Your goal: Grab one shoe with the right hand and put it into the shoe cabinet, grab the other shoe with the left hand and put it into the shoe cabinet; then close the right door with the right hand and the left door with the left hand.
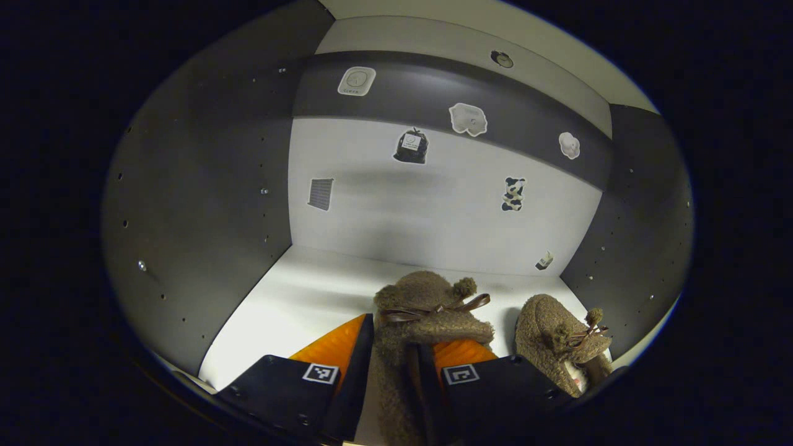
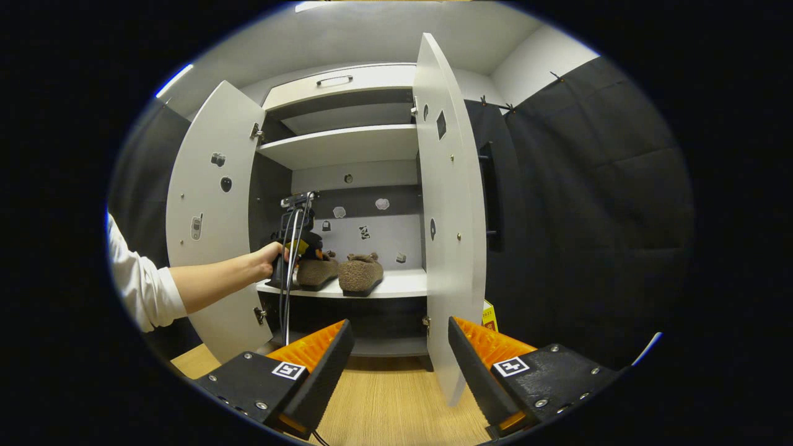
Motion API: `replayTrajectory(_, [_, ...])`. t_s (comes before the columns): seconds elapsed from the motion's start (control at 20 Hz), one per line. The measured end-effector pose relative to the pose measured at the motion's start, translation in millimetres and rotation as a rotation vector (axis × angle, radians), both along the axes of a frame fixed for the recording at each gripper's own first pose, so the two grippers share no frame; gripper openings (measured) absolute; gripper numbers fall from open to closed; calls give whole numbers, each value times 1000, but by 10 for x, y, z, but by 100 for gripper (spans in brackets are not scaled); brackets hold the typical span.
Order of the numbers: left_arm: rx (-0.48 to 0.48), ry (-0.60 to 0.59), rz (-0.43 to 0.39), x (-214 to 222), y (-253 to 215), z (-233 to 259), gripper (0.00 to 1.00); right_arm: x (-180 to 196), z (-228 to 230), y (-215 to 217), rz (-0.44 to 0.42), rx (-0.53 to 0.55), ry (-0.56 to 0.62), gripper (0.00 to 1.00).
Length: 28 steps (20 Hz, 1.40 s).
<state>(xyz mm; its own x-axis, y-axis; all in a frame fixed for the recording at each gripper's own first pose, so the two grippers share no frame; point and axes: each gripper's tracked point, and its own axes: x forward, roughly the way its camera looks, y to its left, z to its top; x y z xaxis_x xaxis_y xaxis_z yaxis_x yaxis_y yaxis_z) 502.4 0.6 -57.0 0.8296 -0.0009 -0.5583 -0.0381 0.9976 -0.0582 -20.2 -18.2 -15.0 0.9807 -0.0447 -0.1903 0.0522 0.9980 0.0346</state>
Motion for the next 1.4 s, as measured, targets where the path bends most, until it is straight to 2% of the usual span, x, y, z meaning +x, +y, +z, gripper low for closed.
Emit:
replayTrajectory(0.1, [24,-6,-25,-63,61,18,69,11,-5,-1,2,13,-4,94])
replayTrajectory(0.15, [22,-17,-32,-97,68,66,88,19,-8,-4,2,17,-6,94])
replayTrajectory(0.2, [14,-28,-38,-135,62,76,96,17,-16,-10,0,18,-7,94])
replayTrajectory(0.4, [-12,-93,-81,-340,22,335,97,-34,19,-12,9,6,-23,94])
replayTrajectory(0.55, [-18,-258,-132,-548,-64,809,99,-69,51,5,22,1,-33,94])
replayTrajectory(0.6, [-7,-307,-142,-657,-66,981,97,-82,47,20,29,8,-32,94])
replayTrajectory(0.8, [-42,-411,-179,-1415,-170,1422,99,-138,53,6,57,22,-40,94])
replayTrajectory(0.85, [-41,-430,-185,-1622,-161,1483,94,-138,68,0,66,24,-44,94])
replayTrajectory(1.15, [-23,-502,-136,-2745,63,1640,96,-225,104,-31,122,34,-59,94])
replayTrajectory(1.2, [-13,-508,-119,-2900,113,1640,94,-233,98,-48,126,34,-58,94])
replayTrajectory(1.25, [0,-504,-103,-3057,150,1611,96,-259,76,-64,133,37,-56,98])
replayTrajectory(1.3, [15,-502,-86,-3212,213,1558,94,-265,54,-78,139,40,-57,94])
replayTrajectory(1.35, [29,-502,-69,-3356,264,1519,96,-281,36,-109,141,40,-57,98])
replayTrajectory(1.4, [36,-511,-61,-3482,284,1485,96,-283,7,-153,139,35,-54,94])
